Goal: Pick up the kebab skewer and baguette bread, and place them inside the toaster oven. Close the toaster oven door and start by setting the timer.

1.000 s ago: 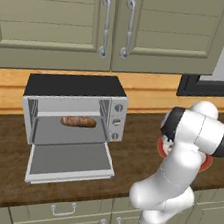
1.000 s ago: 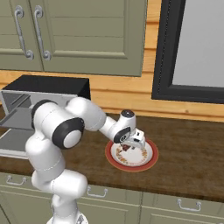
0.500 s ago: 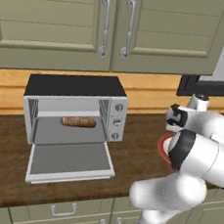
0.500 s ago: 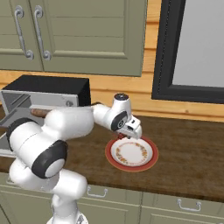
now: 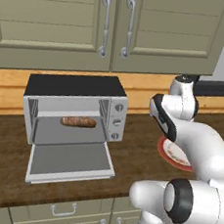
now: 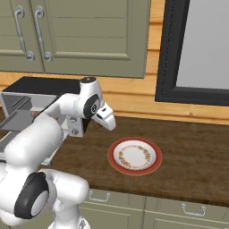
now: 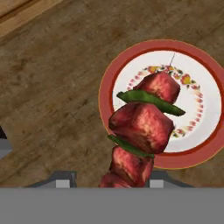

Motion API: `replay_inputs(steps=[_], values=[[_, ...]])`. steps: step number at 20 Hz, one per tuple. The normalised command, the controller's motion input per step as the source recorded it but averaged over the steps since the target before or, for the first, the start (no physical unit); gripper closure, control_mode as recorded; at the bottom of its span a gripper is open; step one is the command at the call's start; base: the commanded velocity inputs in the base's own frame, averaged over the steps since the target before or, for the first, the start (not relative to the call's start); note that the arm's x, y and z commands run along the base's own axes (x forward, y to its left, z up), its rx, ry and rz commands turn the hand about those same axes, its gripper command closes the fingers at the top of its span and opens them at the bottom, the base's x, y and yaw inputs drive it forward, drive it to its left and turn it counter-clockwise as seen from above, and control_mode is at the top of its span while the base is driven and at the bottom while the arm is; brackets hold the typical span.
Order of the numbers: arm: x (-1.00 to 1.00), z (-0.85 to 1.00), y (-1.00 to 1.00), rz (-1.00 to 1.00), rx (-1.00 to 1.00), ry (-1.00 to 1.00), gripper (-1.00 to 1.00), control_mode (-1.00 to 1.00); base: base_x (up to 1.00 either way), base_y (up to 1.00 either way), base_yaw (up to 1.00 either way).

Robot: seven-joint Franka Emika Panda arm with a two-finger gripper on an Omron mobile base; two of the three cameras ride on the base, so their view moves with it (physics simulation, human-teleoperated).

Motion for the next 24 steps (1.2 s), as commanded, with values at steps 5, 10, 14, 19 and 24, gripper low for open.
replay_inputs(steps=[5, 10, 14, 19, 24], values=[[-0.36, 0.46, 0.93, -0.28, 0.08, -0.04, 1.00, -1.00, 0.00, 0.00, 0.00], [-0.22, 0.36, 1.00, -0.30, 0.03, -0.10, 1.00, -1.00, 0.00, 0.00, 0.00], [-0.27, 0.15, 0.99, -0.33, 0.08, -0.17, 1.00, -1.00, 0.00, 0.00, 0.00], [-0.14, 0.00, 0.99, -0.29, 0.10, -0.23, 1.00, -1.00, 0.00, 0.00, 0.00], [-0.01, 0.00, 0.97, -0.25, 0.11, -0.27, 1.00, -1.00, 0.00, 0.00, 0.00]])
